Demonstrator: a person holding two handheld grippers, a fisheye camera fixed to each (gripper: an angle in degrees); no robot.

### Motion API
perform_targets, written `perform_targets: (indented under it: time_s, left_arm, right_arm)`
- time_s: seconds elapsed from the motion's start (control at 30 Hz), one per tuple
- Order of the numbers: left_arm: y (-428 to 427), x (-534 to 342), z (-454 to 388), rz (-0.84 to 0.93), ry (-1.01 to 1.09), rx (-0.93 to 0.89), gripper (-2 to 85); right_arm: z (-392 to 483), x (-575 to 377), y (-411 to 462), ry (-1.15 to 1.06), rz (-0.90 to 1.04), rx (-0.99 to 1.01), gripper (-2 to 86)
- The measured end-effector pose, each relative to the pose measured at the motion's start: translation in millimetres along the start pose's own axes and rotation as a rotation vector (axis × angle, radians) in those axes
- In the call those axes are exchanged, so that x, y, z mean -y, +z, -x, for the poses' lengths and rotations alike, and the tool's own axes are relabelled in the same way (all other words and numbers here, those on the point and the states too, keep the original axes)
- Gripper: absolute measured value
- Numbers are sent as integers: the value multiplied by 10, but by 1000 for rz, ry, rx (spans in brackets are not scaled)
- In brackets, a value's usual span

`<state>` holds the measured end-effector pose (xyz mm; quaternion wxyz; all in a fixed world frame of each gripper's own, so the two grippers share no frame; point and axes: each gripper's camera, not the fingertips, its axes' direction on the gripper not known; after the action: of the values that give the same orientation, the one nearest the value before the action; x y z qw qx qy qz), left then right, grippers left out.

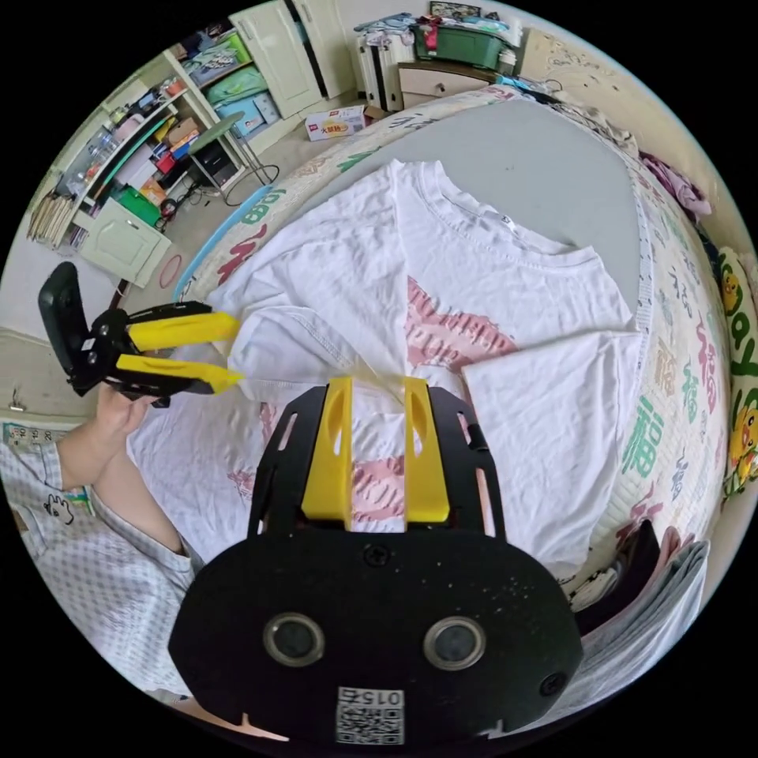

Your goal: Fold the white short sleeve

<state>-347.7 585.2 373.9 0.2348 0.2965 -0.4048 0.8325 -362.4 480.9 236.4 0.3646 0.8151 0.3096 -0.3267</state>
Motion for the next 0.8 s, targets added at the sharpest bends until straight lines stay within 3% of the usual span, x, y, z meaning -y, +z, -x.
perform_targets:
  time_s: [0.13,0.43,0.6,0.67,0.8]
  left_arm:
    - [-104,86,77,5,15,-86,13]
    - [-390,222,-14,126,163,-64,-3]
    - [-454,261,337,134,89,-261,25]
    - [-660,228,587,67,53,-384,40]
    - [-969,156,869,22,-9,-196,60]
  right_arm:
    - [-39,-35,-33,-25,18,-67,26]
    - [-199,-199,-238,3,-3,-113,-4]
    - [-397,-318,-235,60,43,-71,-5]
    - [-687,-393,-283,177,68,91,0]
    - [-1095,-540,-476,296,-8,204,17]
